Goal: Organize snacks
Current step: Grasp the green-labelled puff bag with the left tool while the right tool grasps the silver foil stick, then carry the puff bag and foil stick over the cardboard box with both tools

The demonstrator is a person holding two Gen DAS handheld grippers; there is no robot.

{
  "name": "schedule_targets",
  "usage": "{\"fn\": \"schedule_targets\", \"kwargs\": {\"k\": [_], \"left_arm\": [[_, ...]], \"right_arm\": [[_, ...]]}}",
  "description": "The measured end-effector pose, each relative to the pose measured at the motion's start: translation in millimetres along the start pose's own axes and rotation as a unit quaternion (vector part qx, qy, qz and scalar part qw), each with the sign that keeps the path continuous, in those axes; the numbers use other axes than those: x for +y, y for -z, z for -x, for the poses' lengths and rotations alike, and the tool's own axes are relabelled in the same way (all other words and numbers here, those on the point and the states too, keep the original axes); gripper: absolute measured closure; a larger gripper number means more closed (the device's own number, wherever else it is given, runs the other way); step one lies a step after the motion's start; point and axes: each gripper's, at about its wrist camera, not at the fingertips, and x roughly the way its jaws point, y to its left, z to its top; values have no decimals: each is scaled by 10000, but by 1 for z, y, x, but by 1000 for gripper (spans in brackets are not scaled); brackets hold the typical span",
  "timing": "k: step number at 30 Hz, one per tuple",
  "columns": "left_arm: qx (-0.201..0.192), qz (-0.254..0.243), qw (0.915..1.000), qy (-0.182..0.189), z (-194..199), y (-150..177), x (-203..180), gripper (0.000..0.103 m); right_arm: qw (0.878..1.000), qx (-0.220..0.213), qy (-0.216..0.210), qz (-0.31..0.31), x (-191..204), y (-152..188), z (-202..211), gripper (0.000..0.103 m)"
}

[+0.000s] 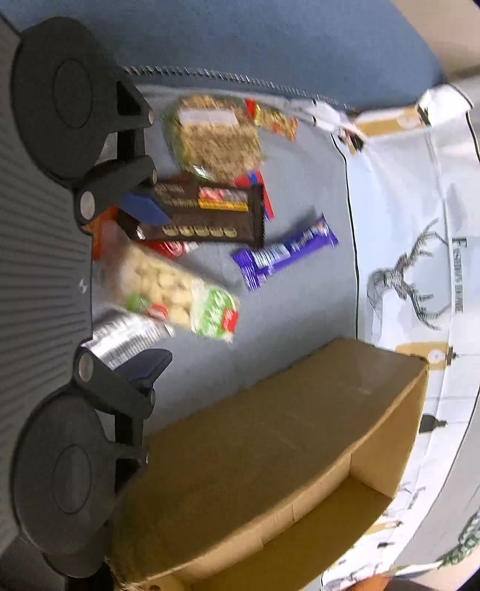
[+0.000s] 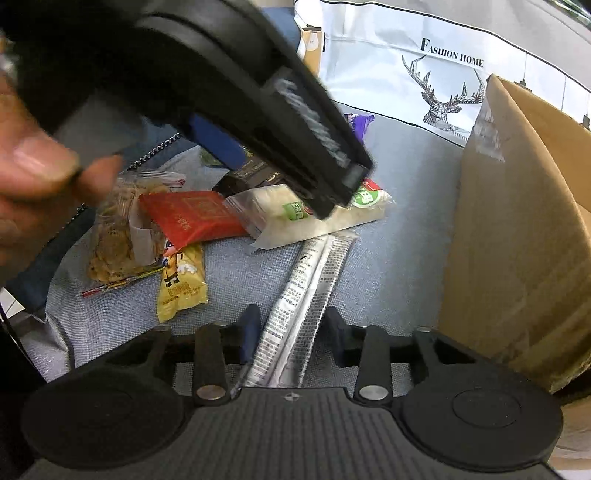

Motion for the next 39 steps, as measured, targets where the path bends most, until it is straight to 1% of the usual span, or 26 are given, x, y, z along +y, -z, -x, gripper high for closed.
{"fn": "schedule_targets", "kwargs": {"k": [1, 3, 6, 8, 9, 10, 14, 19, 23, 26, 28, 30, 33, 36, 39], "left_arm": [[14, -3, 10000, 56, -4, -2, -1, 30], [152, -31, 9998, 79, -14, -5, -3, 31], [538, -139, 9984, -63, -35, -5, -6, 33], [541, -68, 9985, -47, -39, -6, -4, 42], [521, -19, 9986, -34, -38, -8, -3, 58], [518, 51, 9986, 5, -38, -10, -1, 63], [397, 378, 9984, 150, -28, -11, 8, 63], [3, 597, 9979, 251, -4, -11, 16, 64], [-496, 806, 9953, 191, 25, -11, 21, 64], [-951, 980, 9905, 151, 51, -9, 22, 64], [-1251, 1059, 9864, 91, 70, -8, 21, 64], [-1602, 1152, 9803, 51, 91, -6, 19, 63], [-2043, 1342, 9696, 40, 120, 2, 14, 63], [-2302, 1622, 9595, 39, 140, 6, 6, 63], [-2409, 1877, 9521, 128, 148, 7, -8, 63]], "right_arm": [[10000, 2, -2, -12, -1, 0, 0, 72], [9999, 1, 23, -105, -3, -1, 2, 77], [9997, 55, 20, -227, -5, -1, 7, 78], [9998, 111, 57, -174, -5, 1, 7, 77], [9997, 122, 92, -173, -5, 1, 6, 76], [9997, 123, 97, -192, -6, 1, 5, 75], [9998, 53, 126, -117, -4, 1, 3, 77], [9997, -89, 173, -148, 0, 5, 11, 82], [9989, -410, 182, -150, 4, 4, 25, 84], [9975, -645, 265, -131, 6, 4, 39, 85], [9959, -832, 313, -140, 6, 3, 50, 85], [9943, -991, 306, -234, 2, 1, 65, 85], [9903, -1233, 54, -637, -18, -14, 96, 86], [9838, -1638, 15, -722, -41, -37, 138, 86], [9764, -2041, 176, -680, -71, -57, 169, 86]]}}
